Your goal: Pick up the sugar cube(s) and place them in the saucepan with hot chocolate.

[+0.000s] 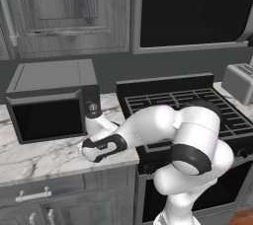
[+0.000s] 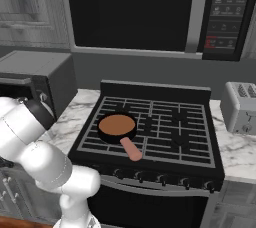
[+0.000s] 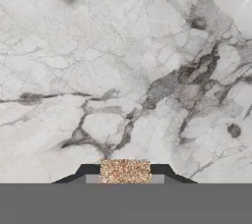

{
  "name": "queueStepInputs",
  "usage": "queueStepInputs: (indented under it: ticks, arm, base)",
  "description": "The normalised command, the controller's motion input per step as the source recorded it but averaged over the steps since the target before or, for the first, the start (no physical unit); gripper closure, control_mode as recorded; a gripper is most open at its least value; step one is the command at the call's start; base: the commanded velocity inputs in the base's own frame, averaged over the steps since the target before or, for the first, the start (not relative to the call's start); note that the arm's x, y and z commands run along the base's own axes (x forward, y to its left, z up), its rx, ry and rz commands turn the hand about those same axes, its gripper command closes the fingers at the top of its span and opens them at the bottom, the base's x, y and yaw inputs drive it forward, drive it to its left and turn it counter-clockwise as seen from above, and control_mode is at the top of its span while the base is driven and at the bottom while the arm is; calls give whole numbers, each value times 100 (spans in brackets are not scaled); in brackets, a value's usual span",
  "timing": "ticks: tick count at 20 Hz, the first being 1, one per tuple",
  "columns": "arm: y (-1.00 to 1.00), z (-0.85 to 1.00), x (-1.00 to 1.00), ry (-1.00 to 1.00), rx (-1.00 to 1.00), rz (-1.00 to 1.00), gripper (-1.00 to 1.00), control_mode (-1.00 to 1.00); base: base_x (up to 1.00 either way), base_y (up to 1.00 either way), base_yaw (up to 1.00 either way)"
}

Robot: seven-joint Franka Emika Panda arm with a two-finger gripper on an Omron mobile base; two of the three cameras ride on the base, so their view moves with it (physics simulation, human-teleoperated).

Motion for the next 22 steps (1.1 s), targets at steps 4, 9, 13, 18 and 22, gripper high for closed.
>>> queueStepInputs:
  ticks: [4, 9, 13, 18, 22]
  arm:
    - [-63, 31, 0, -11, -12, 0, 100, -100]
    - [-85, 64, 0, -7, -3, 0, 100, -100]
    - [-83, 73, 0, -6, 0, -1, 100, -100]
    - [-89, 47, 0, -3, 2, -1, 100, -100]
    - [-76, 50, 0, -10, 1, 0, 100, -100]
  base:
    - [0, 0, 0]
    - [0, 0, 0]
    - [0, 0, 0]
    - [0, 0, 0]
    - [0, 0, 0]
